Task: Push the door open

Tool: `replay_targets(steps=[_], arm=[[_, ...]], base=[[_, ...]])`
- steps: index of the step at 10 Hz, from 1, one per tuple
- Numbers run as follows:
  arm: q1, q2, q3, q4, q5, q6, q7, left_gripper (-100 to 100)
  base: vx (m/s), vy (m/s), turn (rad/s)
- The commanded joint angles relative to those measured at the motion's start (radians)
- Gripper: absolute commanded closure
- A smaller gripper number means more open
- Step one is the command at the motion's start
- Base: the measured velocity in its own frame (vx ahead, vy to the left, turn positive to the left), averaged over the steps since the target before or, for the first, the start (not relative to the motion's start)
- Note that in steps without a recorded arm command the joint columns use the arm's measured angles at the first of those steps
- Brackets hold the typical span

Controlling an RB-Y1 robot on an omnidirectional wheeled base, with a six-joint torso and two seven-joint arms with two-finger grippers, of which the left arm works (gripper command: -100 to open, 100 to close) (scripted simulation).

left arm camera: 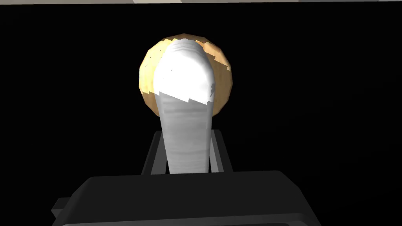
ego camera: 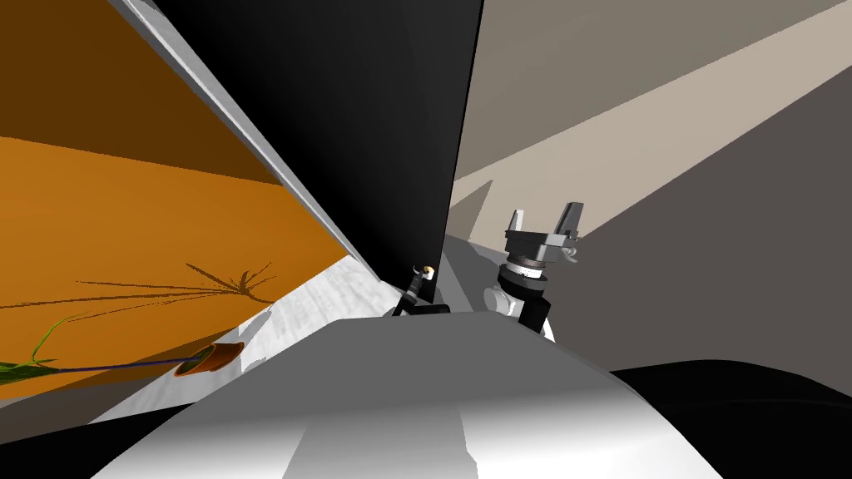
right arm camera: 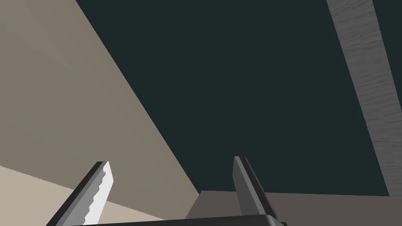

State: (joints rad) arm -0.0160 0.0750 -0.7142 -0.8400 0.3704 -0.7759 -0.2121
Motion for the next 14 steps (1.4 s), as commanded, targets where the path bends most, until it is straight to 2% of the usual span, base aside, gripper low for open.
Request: replay_targets(steps=[1,2,4,5,14], arm=[[-0.005,0.010,0.029,-0.003,0.005,0.002,-0.001,100],[-0.009,0.009,0.051,0.003,0.007,0.002,-0.003,100],[-0.009,0.009,0.051,0.003,0.007,0.002,-0.003,100],[-0.013,0.007,0.073,0.010,0.009,0.001,-0.005,100],[-0.032,-0.009,0.176,0.039,0.017,-0.001,-0.014,100]], base=[[0.101,-0.124,0.041],[0.140,-0.131,0.054],[0.066,-0.066,0.020],[0.049,-0.071,0.052],[0.096,-0.111,0.049]])
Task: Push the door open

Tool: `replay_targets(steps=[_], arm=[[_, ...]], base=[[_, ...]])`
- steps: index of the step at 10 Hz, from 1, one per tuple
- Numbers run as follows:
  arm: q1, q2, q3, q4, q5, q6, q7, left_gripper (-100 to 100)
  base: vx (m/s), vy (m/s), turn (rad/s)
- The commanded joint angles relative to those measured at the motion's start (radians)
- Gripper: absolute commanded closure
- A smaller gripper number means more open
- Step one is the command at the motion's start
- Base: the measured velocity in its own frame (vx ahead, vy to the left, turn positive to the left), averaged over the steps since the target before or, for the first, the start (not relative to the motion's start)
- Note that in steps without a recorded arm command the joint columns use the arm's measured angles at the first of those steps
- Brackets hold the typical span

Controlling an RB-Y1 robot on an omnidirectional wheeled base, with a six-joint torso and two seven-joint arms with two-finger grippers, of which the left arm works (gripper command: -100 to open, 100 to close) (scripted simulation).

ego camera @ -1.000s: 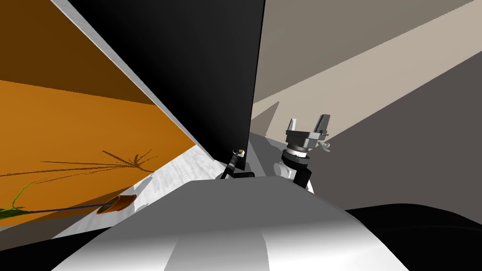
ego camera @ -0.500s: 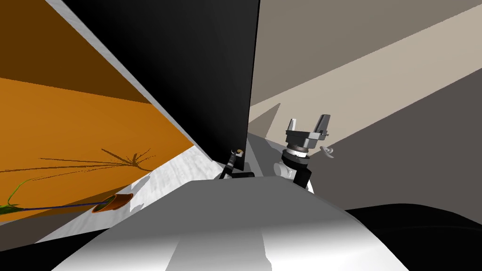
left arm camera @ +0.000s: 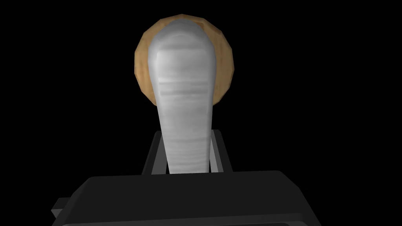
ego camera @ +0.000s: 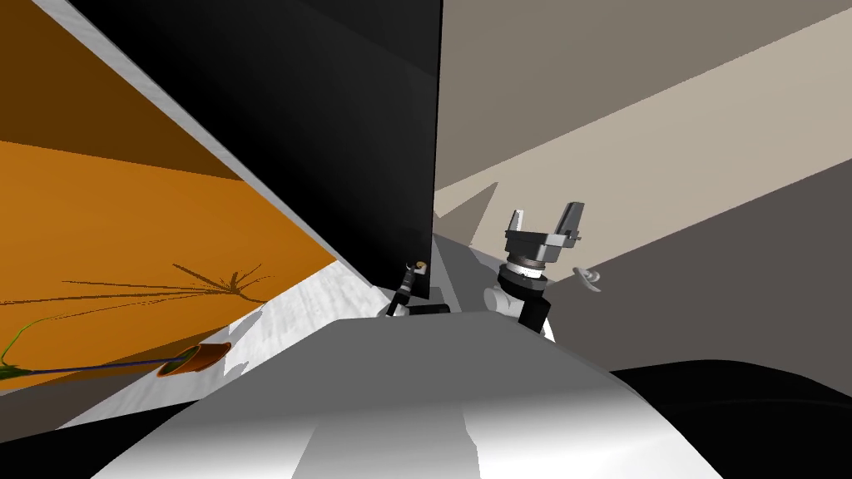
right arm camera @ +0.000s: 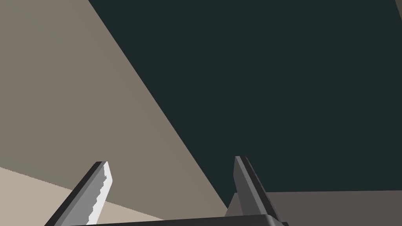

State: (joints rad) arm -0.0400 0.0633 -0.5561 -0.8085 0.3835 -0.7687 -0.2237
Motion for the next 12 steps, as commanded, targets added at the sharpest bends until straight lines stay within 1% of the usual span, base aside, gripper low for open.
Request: replay_targets(steps=[1,2,3,4,5,9,10,11,12], arm=[[-0.010,0.000,0.028,0.011,0.004,-0.008,-0.003,100],[-0.012,-0.003,0.039,0.014,0.005,-0.009,-0.004,100],[-0.016,-0.009,0.058,0.019,0.007,-0.009,-0.006,100],[-0.018,-0.012,0.067,0.022,0.008,-0.009,-0.007,100],[-0.021,-0.017,0.084,0.027,0.009,-0.010,-0.008,100],[-0.028,-0.036,0.125,0.038,0.012,-0.010,-0.012,100],[-0.023,-0.027,0.121,0.041,0.012,-0.012,-0.009,100],[-0.027,-0.018,0.144,0.042,0.019,-0.014,-0.014,100],[-0.028,-0.016,0.149,0.043,0.020,-0.014,-0.015,100]], base=[[0.093,-0.098,0.049],[0.077,-0.102,0.053],[0.100,-0.137,0.065],[0.092,-0.153,0.067],[0.088,-0.150,0.083],[0.119,-0.122,0.052],[0.059,-0.050,0.040],[0.121,-0.063,0.047],[0.154,-0.113,0.070]])
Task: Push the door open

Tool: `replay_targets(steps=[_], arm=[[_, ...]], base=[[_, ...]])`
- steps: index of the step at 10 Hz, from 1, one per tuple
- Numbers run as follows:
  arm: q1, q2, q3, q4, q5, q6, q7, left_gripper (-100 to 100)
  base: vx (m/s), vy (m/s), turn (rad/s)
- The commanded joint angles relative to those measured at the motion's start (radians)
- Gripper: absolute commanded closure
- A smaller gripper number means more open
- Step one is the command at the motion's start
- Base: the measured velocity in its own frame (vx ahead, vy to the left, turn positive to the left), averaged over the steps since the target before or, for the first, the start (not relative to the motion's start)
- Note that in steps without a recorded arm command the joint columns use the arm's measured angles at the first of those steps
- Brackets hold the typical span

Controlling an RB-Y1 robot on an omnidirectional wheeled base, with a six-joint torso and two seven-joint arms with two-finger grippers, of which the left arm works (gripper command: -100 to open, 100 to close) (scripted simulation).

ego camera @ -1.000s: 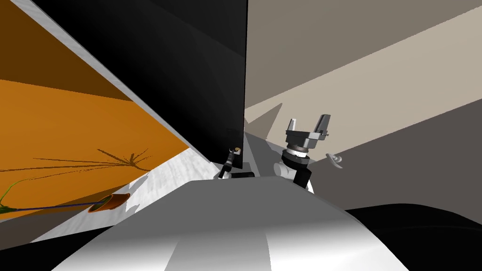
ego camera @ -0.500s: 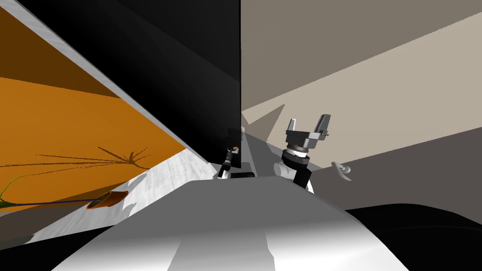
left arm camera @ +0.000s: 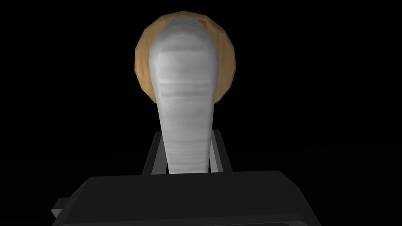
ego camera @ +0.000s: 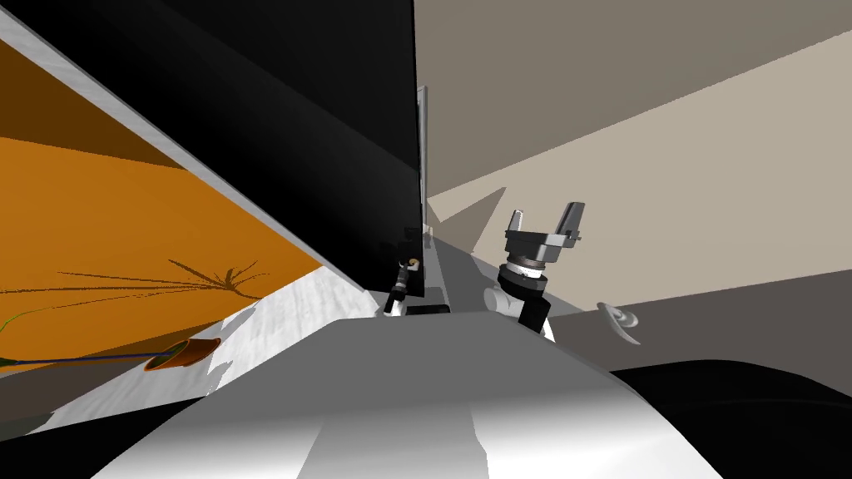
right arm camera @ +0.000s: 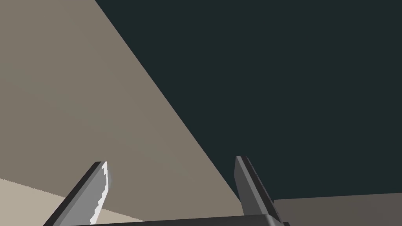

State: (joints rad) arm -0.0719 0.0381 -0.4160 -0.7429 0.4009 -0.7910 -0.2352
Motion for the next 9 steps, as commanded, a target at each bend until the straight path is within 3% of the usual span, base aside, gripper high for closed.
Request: replay_targets(steps=[1,4,8,9], arm=[[0.002,0.012,0.021,-0.020,0.006,0.007,-0.005,100],[-0.004,0.013,0.062,-0.012,0.018,0.004,-0.013,100],[-0.012,-0.003,0.112,-0.002,0.032,0.000,-0.023,100],[-0.003,0.006,0.107,-0.012,0.031,0.008,-0.024,100]], base=[[0.134,-0.132,0.055],[0.188,-0.130,0.066],[0.178,-0.137,0.079],[0.076,-0.050,0.040]])
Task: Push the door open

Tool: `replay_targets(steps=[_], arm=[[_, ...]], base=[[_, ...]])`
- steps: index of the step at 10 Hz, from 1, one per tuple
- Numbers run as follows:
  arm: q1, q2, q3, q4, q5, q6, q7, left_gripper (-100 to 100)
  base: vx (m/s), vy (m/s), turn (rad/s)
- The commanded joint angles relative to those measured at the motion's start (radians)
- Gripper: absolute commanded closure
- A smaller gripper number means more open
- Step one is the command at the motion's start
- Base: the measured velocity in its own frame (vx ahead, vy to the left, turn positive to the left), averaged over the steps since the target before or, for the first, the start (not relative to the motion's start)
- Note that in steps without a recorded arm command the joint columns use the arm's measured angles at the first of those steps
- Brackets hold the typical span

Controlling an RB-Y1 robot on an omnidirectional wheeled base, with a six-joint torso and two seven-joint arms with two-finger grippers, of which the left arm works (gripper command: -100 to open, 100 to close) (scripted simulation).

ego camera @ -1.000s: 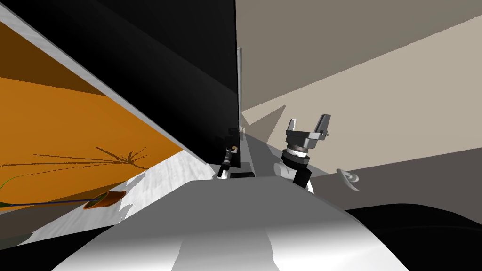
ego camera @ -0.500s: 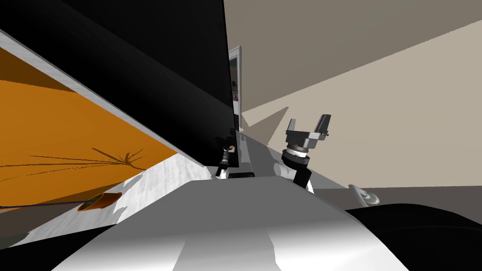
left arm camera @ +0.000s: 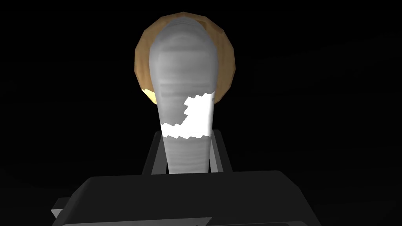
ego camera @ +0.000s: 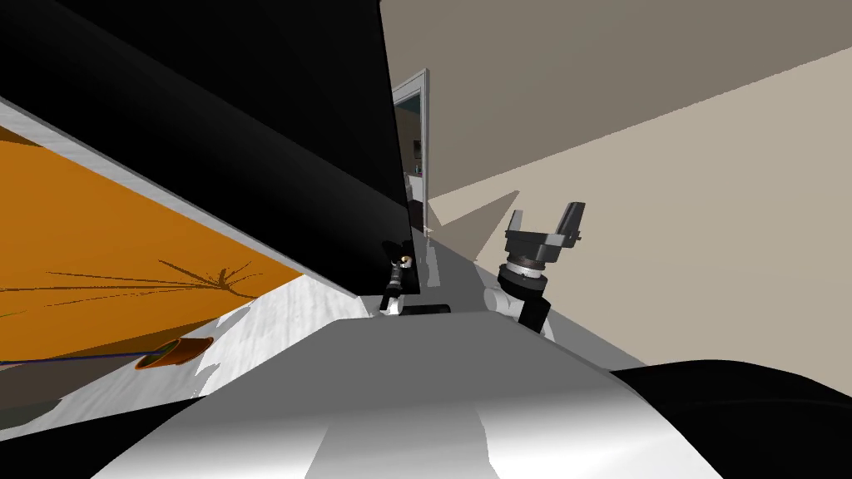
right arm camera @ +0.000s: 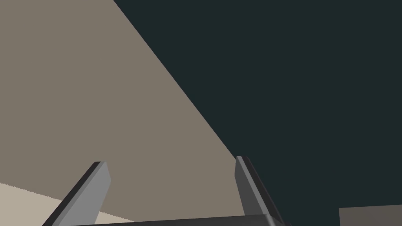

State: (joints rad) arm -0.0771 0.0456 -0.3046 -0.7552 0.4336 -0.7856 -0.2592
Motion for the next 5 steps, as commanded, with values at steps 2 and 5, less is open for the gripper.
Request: replay_targets(steps=[2,5], arm=[[-0.001,0.009,0.021,0.002,0.012,-0.003,-0.007,100],[-0.003,0.014,0.055,0.006,0.031,-0.008,-0.017,100]], base=[[0.174,-0.089,0.059],[0.166,-0.094,0.058]])
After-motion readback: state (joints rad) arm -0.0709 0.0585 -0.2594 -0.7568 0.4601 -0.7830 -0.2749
